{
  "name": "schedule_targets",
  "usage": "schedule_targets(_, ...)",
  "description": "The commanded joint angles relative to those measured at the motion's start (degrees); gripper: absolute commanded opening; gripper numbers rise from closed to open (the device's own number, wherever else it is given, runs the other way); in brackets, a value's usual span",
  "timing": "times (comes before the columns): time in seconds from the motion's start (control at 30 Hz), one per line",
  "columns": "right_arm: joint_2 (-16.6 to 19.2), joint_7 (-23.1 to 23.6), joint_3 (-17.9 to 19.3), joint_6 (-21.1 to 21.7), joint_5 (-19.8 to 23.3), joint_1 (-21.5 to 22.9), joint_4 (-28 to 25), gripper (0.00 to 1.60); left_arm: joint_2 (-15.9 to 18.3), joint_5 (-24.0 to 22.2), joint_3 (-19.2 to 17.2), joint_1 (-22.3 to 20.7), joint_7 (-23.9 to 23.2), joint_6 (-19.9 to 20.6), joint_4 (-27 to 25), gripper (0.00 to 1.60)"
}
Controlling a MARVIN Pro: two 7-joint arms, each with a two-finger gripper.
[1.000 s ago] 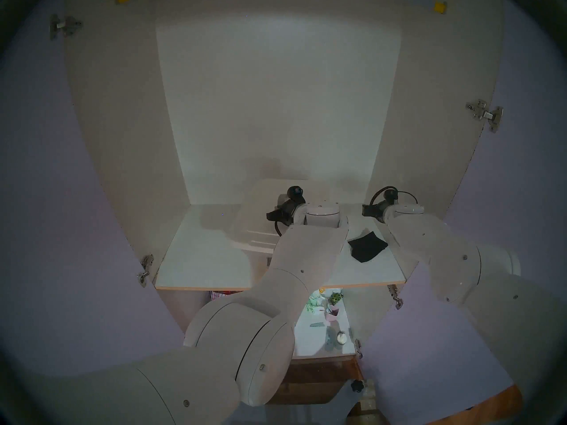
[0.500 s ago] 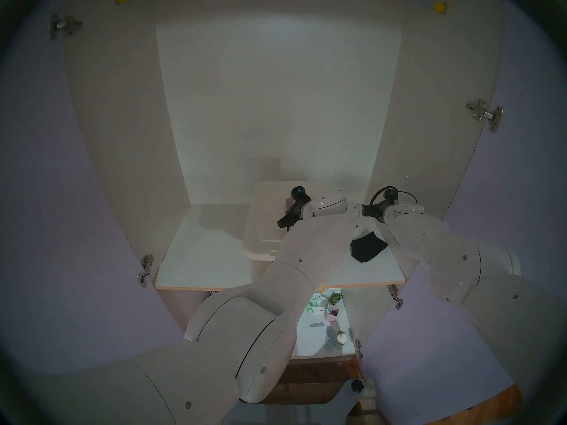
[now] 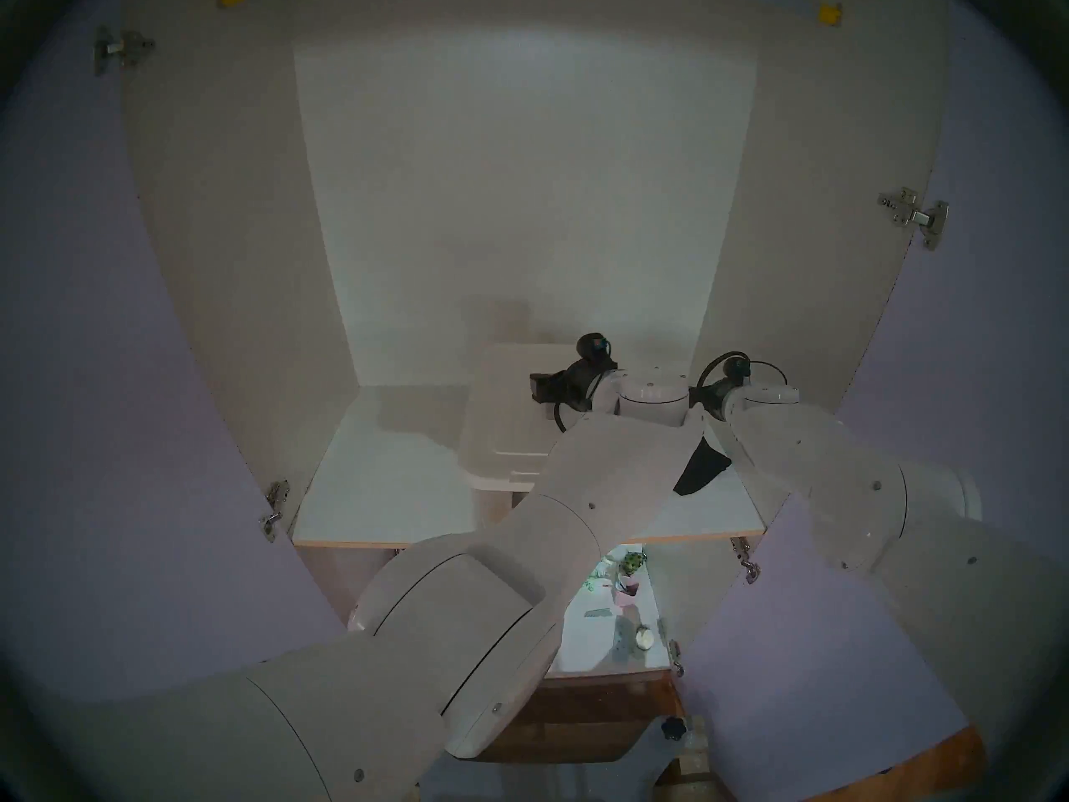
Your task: Take socks out of the storage bin, place them on top of the cabinet, and put the lid back on the bin
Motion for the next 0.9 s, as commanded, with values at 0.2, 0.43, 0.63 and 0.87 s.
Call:
schedule_targets(0.2,0.11,0.05,-0.08,-0.9,-0.06,1.89,-1.19,1.6,10.14,1.29,5.13,-0.91,-2.78,4.47,-13.55,1.6)
schedule_targets(0.43,0.11,0.03,-0.07,-0.79,-0.04,1.86,-1.19,1.6,20.53,-0.18,4.8,4.21,-7.39,5.8,-28.28,1.6)
schedule_targets(0.63,0.1,0.01,-0.04,-0.67,-0.03,1.83,-1.18,1.6,26.14,-1.81,1.27,7.93,-11.98,7.63,-36.33,1.6)
schedule_targets(0.87,0.1,0.0,-0.04,-0.7,-0.04,1.84,-1.18,1.6,32.82,-3.09,-7.08,14.52,-22.3,13.18,-46.1,1.6)
